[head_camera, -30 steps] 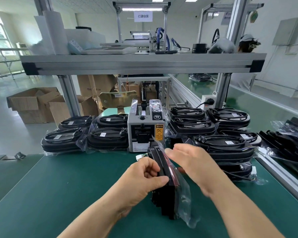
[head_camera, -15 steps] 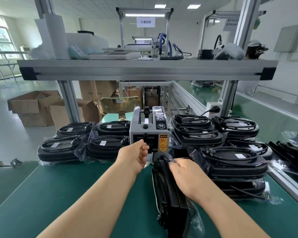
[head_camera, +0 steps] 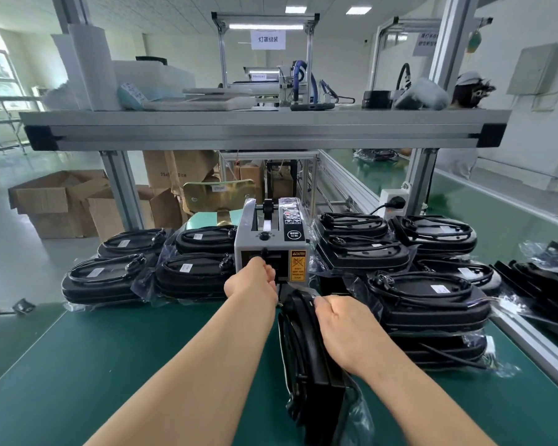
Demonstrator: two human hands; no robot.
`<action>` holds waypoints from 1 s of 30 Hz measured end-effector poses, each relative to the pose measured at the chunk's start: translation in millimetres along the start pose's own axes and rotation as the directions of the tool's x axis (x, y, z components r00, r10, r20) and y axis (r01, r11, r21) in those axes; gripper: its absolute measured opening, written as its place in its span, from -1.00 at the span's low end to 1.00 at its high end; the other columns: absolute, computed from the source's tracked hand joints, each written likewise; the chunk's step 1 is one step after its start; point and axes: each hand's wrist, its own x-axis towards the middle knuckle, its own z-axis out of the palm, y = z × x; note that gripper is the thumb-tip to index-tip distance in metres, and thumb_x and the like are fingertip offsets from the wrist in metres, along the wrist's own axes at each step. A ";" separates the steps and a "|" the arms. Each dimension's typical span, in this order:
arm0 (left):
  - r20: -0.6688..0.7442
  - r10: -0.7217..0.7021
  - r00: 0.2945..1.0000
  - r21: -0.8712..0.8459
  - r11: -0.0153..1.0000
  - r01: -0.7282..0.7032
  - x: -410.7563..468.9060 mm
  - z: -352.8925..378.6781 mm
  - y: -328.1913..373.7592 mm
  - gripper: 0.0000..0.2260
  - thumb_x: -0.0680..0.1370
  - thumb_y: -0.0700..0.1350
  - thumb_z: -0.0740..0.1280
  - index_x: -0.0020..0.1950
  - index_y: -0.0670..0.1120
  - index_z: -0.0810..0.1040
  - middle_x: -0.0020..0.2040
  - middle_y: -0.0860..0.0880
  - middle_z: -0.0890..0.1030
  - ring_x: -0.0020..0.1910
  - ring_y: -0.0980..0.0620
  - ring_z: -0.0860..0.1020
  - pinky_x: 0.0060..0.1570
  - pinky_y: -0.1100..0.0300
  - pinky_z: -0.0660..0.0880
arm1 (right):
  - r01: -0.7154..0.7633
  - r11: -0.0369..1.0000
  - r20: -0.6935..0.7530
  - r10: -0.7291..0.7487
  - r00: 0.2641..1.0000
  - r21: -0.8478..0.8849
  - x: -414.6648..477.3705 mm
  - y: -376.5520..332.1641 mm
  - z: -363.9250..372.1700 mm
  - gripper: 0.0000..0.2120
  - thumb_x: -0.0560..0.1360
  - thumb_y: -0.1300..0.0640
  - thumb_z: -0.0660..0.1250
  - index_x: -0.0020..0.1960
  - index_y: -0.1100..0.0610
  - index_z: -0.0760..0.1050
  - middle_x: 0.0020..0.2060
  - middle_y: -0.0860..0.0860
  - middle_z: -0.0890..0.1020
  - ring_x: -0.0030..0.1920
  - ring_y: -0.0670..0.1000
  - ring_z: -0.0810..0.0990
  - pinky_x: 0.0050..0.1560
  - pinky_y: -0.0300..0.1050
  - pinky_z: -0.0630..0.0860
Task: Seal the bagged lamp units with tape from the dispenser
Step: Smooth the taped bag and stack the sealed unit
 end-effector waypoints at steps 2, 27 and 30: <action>0.054 0.111 0.992 0.059 0.992 -0.114 -8.0 -9.8 -1.1 -0.88 0.47 -0.27 0.35 -0.24 -0.14 0.49 -0.53 0.01 0.51 -0.58 0.14 0.42 -0.56 0.32 0.34 | -0.003 0.999 -0.044 0.006 0.999 0.048 -1.0 0.7 -0.7 -0.65 0.71 0.05 -0.05 -0.13 0.17 0.34 -0.19 0.09 0.47 -0.17 0.06 0.42 -0.09 -0.08 0.40; 0.742 -0.019 0.671 0.603 0.458 -0.654 -56.6 -51.5 15.7 -0.76 0.48 -0.18 0.48 -0.38 -0.05 0.61 -0.51 0.08 0.47 -0.54 0.17 0.30 -0.52 0.35 0.24 | 0.032 0.999 0.075 -0.034 0.997 0.023 -1.5 2.4 -3.1 -0.59 0.66 0.14 0.03 -0.36 0.08 0.25 -0.38 -0.04 0.37 -0.36 -0.07 0.31 -0.41 -0.24 0.23; 0.726 0.037 0.687 0.594 0.470 -0.653 -52.2 -53.2 10.5 -0.76 0.47 -0.15 0.49 -0.40 -0.05 0.61 -0.49 0.05 0.47 -0.52 0.15 0.30 -0.50 0.33 0.24 | 0.047 0.999 0.063 -0.048 0.997 0.018 -3.2 1.7 -3.5 -0.59 0.66 0.14 0.04 -0.37 0.08 0.24 -0.39 -0.04 0.36 -0.37 -0.07 0.30 -0.43 -0.34 0.31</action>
